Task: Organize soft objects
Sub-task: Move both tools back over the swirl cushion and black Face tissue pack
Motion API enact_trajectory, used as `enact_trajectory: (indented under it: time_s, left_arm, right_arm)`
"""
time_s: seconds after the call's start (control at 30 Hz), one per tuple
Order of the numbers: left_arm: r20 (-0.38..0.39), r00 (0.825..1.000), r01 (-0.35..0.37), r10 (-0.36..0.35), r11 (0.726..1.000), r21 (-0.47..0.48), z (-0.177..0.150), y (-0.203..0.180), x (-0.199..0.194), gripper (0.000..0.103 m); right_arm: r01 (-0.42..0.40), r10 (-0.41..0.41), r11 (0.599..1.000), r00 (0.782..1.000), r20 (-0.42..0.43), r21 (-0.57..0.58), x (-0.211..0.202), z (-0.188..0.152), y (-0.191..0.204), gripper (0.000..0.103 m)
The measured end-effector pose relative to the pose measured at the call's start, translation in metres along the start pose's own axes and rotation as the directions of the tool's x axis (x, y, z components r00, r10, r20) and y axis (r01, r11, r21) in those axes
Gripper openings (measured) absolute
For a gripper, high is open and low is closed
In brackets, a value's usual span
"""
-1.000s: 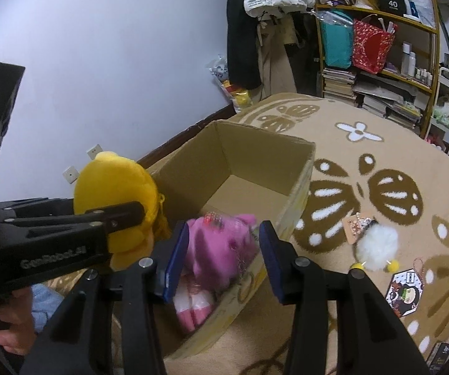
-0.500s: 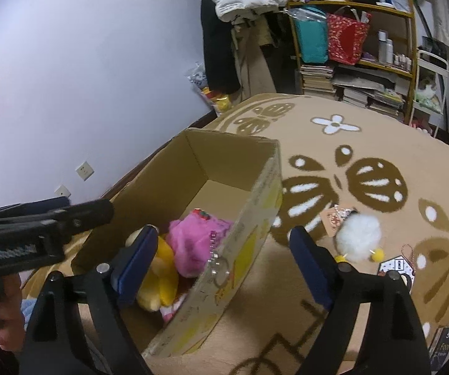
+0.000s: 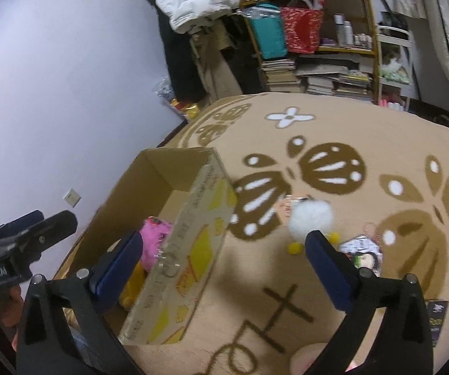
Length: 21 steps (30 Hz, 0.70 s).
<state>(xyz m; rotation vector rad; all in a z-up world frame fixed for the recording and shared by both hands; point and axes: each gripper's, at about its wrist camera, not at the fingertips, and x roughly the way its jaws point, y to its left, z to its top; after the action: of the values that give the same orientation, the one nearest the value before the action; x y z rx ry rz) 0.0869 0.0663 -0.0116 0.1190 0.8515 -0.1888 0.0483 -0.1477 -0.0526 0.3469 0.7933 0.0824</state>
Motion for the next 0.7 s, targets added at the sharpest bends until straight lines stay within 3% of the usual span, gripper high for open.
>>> enact_trajectory:
  time_s: [0.23, 0.37, 0.7]
  left_arm:
    - [0.037, 0.999, 0.035, -0.038, 0.995, 0.094, -0.005, -0.034, -0.009, 0.102]
    - [0.036, 0.995, 0.091, -0.096, 0.988, 0.128, -0.005, -0.055, -0.014, 0.102]
    - [0.023, 0.994, 0.101, -0.111, 0.96, 0.262, -0.018, -0.109, -0.014, 0.102]
  right_arm:
    - [0.085, -0.086, 0.995, 0.996, 0.015, 0.045, -0.028, 0.006, -0.033, 0.103]
    - [0.137, -0.139, 0.989, 0.99, 0.019, 0.06, -0.044, 0.009, -0.05, 0.103]
    - [0.187, -0.187, 0.978, 0.982, -0.01, 0.092, -0.073, 0.014, -0.089, 0.103]
